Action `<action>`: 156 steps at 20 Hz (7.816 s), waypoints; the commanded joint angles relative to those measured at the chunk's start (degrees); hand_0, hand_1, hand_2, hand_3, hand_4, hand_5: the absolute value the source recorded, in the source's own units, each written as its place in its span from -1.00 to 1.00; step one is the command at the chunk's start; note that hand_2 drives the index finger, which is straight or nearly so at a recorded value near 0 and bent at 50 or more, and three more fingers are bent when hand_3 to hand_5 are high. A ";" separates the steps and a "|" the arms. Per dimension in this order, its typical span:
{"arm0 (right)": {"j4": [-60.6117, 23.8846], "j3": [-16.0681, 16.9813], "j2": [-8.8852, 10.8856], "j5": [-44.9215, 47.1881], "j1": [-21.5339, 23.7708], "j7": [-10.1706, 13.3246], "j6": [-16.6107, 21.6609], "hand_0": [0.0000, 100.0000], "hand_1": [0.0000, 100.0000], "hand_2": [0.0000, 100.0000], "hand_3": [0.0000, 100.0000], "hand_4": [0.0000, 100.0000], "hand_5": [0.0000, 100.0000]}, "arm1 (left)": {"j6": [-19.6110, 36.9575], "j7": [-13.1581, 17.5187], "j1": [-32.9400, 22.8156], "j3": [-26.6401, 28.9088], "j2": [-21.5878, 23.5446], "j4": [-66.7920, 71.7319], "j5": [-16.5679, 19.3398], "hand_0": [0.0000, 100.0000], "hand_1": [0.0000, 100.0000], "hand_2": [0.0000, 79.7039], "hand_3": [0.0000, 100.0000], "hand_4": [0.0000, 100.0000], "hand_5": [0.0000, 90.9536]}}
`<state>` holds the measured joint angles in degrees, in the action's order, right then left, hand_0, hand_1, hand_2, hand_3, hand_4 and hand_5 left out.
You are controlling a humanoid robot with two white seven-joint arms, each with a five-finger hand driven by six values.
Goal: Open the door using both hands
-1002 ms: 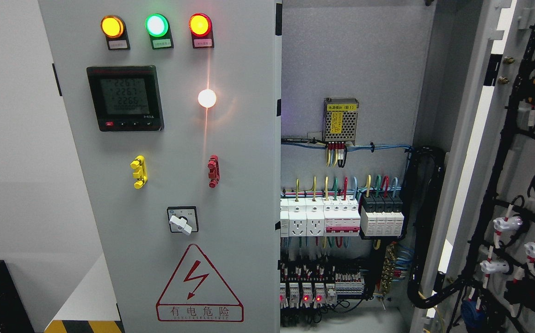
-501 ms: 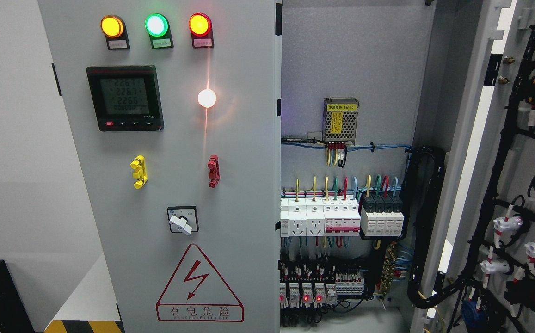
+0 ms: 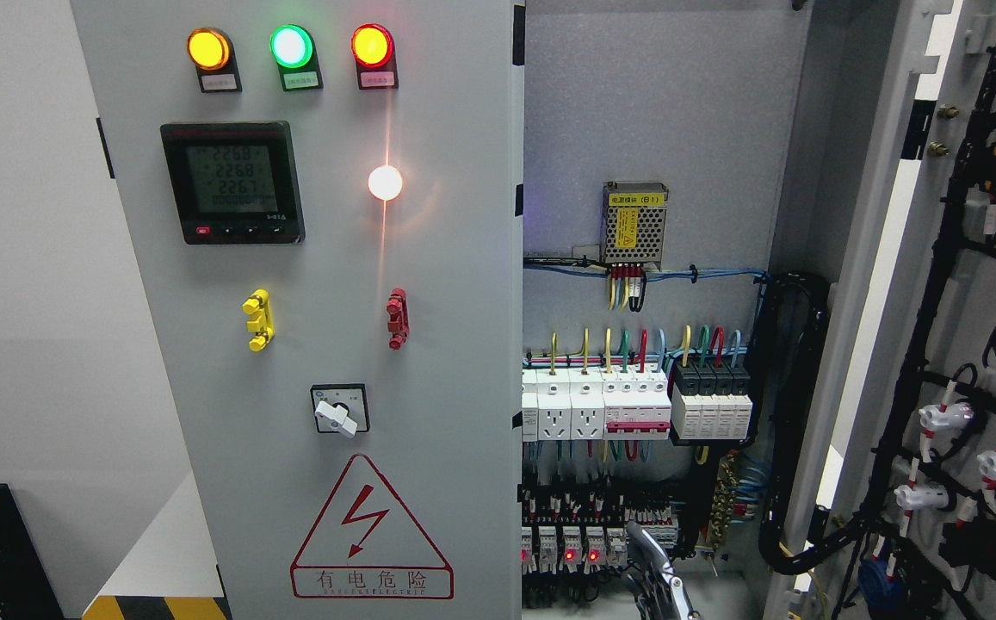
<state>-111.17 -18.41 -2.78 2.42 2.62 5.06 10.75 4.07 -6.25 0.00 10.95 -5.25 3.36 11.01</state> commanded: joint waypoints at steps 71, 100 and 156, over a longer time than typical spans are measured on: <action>25.30 6.11 4.98 21.49 -39.71 -20.43 -27.45 -0.62 -1.00 -1.00 -1.00 -1.00 -1.00 | -0.03 0.00 -1.50 0.03 -0.47 -0.02 -0.03 -1.00 -1.00 -1.00 -1.00 -1.00 -1.00; 33.04 7.86 4.89 21.49 -44.28 -31.16 -27.45 -0.62 -1.00 -1.00 -1.00 -1.00 -1.00 | -0.03 0.00 -1.50 0.03 -0.47 -0.02 -0.03 -1.00 -1.00 -1.00 -1.00 -1.00 -1.00; 39.28 9.01 5.07 25.09 -49.64 -46.28 -27.54 -0.62 -1.00 -1.00 -1.00 -1.00 -1.00 | -0.03 0.00 -1.50 0.03 -0.47 -0.02 -0.03 -1.00 -1.00 -1.00 -1.00 -1.00 -1.00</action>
<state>-72.88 -9.11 2.17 25.89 -46.63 -41.08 -16.84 4.05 -6.24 0.00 10.99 -5.71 3.34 11.04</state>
